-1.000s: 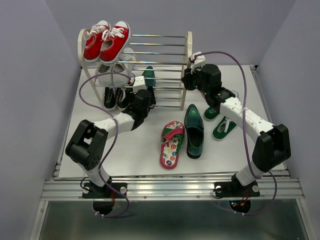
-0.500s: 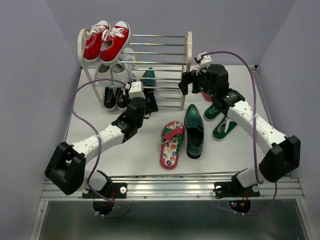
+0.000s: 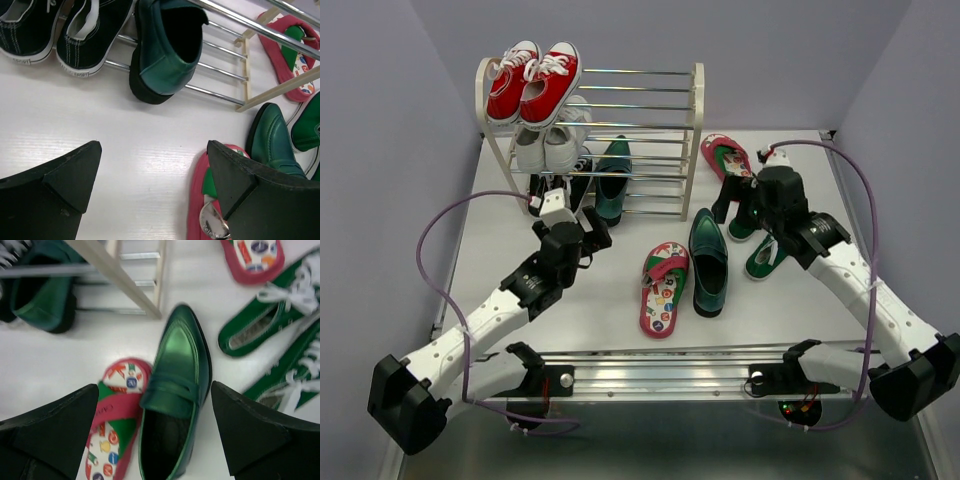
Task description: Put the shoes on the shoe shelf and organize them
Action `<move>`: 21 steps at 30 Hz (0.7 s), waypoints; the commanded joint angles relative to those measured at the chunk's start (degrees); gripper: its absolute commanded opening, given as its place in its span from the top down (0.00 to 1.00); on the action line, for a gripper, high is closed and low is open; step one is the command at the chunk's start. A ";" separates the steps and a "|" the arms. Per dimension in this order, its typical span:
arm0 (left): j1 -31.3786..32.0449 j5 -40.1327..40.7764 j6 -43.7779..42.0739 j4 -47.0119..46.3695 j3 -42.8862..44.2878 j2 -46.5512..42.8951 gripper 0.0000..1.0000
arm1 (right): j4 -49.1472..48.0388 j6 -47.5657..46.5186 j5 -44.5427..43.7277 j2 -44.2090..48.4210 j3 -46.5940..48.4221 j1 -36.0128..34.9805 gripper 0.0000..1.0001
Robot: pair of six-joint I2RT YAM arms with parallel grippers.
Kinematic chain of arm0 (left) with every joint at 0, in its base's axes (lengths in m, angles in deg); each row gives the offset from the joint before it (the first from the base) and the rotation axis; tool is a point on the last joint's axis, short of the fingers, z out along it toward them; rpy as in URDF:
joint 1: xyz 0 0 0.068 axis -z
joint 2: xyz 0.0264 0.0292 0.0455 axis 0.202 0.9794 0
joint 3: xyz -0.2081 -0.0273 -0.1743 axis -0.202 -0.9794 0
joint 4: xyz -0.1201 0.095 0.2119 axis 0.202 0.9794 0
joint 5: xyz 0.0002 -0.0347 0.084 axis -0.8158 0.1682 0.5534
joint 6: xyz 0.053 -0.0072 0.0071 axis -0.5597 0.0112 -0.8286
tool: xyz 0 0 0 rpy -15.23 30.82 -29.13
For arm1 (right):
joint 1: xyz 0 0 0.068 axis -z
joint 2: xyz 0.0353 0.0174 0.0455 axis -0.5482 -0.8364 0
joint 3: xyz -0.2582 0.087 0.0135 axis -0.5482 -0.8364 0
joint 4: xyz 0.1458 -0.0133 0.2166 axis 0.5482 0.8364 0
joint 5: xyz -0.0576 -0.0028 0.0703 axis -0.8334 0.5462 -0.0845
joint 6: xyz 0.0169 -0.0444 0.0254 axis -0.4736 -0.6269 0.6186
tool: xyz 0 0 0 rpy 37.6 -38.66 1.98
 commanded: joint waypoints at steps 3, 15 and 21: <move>0.06 3.21 4.83 5.66 -3.45 -6.07 0.01 | 19.44 7.50 -0.84 0.98 -5.63 -5.10 0.00; 0.06 1.81 5.10 3.28 -6.44 -9.41 0.01 | 24.91 25.44 -1.80 1.24 -14.85 -13.46 0.00; 0.06 0.23 4.83 2.49 -7.23 -9.50 0.01 | 17.97 28.08 -3.13 -0.95 -18.46 -13.47 0.18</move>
